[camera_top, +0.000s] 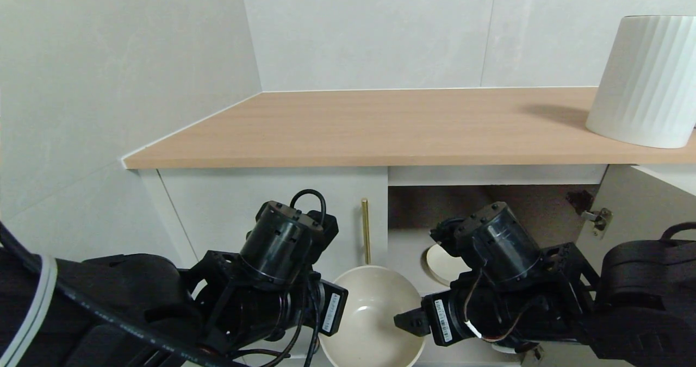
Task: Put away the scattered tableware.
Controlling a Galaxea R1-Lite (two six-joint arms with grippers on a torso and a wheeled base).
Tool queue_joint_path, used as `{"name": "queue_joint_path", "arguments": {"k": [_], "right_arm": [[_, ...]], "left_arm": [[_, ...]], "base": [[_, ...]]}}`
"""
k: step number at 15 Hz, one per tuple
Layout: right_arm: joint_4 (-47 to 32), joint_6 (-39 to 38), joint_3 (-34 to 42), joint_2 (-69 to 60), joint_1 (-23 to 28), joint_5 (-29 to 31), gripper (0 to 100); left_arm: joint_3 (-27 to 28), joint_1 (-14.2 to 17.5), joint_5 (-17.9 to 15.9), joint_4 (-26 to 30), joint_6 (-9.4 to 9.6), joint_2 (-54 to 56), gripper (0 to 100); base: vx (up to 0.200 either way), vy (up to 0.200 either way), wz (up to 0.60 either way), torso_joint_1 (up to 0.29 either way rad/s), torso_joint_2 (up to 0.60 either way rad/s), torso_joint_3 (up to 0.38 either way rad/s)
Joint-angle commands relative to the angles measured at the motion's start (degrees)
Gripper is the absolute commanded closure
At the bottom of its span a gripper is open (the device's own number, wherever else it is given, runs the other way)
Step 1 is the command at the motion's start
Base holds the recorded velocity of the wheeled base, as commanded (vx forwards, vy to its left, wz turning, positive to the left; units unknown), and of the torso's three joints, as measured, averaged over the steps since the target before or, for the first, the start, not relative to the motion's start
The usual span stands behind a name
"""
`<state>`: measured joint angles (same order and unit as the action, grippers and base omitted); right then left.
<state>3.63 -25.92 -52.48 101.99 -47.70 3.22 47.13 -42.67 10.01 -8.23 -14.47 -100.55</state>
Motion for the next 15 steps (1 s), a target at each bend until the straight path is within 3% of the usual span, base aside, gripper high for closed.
{"name": "queue_joint_path", "arguments": {"k": [1, 2, 3, 13, 14, 15], "right_arm": [[0.9, 0.0, 0.0, 1.4, 0.0, 0.0, 0], [1.4, 0.0, 0.0, 1.6, 0.0, 0.0, 0], [1.4, -0.1, 0.0, 1.7, 0.0, 0.0, 100], [1.4, -0.1, 0.3, 1.3, -0.1, 0.0, 100], [1.4, 0.0, 0.3, 1.3, -0.1, 0.0, 100], [1.4, 0.0, 0.3, 1.3, -0.1, 0.0, 100]], "left_arm": [[0.0, 0.0, 0.0, 0.0, -0.03, 0.2, 100], [0.0, -0.1, 0.0, 0.0, -0.03, 0.2, 100], [0.0, -0.1, 0.0, 0.0, -0.03, 0.2, 100], [0.0, -0.1, 0.2, 0.0, -0.12, 0.0, 100], [-0.1, -0.1, 0.6, 0.0, -0.12, -0.1, 0], [-0.1, -0.1, 0.6, 0.0, -0.12, -0.1, 0]], "base": [[0.000, 0.000, 0.00, 0.000, 0.00, 0.000], [0.000, 0.000, 0.00, 0.000, 0.00, 0.000], [0.000, 0.000, 0.00, 0.000, 0.00, 0.000], [0.000, 0.000, 0.00, 0.000, 0.00, 0.000], [0.000, 0.000, 0.00, 0.000, 0.00, 0.000], [0.000, 0.000, 0.00, 0.000, 0.00, 0.000]]}}
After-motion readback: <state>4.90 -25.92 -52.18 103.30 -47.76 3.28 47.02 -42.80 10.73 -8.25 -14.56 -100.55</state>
